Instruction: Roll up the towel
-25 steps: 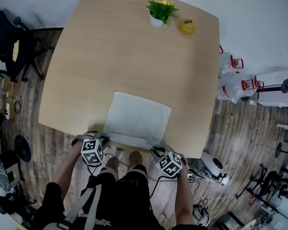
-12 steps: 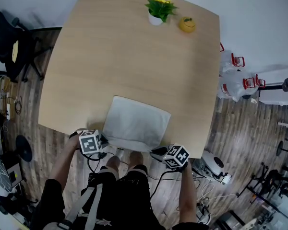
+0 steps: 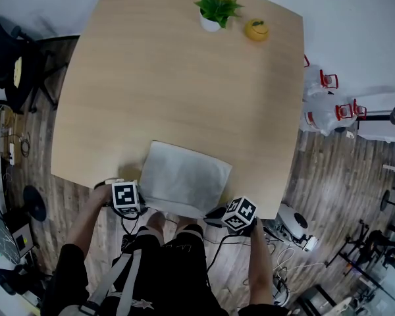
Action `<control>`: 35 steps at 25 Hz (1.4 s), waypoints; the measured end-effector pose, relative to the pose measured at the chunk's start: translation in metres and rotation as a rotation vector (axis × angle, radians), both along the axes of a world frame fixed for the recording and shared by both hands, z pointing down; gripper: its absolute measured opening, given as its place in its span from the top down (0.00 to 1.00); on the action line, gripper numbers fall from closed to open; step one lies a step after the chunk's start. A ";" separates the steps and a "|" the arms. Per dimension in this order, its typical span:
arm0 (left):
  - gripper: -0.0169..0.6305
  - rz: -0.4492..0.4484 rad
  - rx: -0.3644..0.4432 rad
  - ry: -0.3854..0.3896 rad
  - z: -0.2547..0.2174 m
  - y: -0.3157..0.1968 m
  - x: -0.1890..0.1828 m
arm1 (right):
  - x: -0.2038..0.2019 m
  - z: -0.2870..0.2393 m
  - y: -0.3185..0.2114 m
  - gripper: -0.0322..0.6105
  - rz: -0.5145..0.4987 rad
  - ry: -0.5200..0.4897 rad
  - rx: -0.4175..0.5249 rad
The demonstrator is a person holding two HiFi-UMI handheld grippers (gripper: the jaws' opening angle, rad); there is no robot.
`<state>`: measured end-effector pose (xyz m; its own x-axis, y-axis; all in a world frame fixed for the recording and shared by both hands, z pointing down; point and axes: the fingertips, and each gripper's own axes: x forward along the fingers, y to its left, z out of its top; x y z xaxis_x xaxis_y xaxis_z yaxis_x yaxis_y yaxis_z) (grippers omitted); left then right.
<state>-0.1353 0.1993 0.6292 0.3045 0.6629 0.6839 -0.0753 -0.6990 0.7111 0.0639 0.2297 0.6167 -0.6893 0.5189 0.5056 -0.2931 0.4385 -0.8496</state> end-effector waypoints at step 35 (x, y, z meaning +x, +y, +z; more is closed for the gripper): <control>0.77 -0.193 0.728 0.122 -0.004 -0.094 0.016 | 0.019 -0.005 -0.066 0.62 0.184 0.216 0.648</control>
<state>-0.1191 0.1050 0.6252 0.4705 -0.0148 0.8823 -0.1939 -0.9772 0.0871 0.0824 0.1633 0.6115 -0.5862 -0.0480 0.8087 -0.5439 0.7632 -0.3489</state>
